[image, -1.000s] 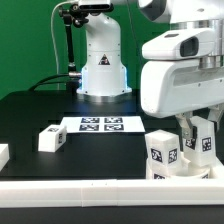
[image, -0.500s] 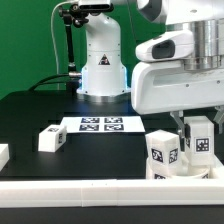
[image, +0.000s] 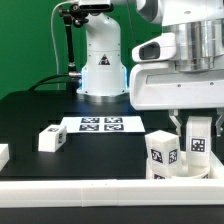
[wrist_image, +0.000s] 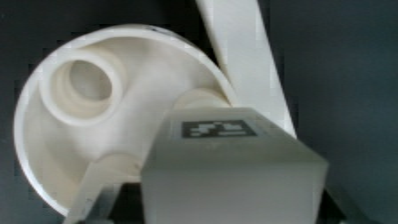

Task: Assemble stool

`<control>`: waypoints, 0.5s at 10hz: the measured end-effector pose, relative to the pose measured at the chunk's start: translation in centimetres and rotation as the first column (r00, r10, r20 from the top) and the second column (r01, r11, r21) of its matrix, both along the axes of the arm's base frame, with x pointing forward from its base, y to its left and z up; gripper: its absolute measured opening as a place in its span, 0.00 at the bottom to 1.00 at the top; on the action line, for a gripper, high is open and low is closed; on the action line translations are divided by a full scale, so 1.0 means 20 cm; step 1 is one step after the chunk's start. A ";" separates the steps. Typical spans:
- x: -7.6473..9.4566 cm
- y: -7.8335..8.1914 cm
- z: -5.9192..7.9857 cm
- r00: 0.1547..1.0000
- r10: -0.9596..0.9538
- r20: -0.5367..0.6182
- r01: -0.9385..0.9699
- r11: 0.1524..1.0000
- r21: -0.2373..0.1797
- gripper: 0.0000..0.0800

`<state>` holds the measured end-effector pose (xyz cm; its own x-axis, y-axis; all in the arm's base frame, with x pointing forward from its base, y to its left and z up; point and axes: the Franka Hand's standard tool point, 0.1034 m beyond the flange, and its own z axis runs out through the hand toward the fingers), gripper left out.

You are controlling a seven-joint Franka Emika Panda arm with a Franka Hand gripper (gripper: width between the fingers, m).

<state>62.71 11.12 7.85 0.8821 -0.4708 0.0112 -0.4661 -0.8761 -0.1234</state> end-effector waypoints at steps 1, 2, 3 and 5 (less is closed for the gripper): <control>0.00 0.00 0.00 0.997 -0.070 -0.011 0.070 0.998 0.008 0.43; -0.01 0.01 0.00 0.990 -0.140 -0.023 0.141 0.990 0.018 0.43; -0.01 0.02 -0.01 0.975 -0.220 -0.037 0.221 0.975 0.028 0.43; -0.01 0.02 -0.01 0.931 -0.358 -0.065 0.362 0.931 0.049 0.43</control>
Offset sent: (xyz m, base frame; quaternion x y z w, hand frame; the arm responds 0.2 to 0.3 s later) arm -0.0026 0.0054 -0.0035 0.0039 -0.0182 0.2301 0.9730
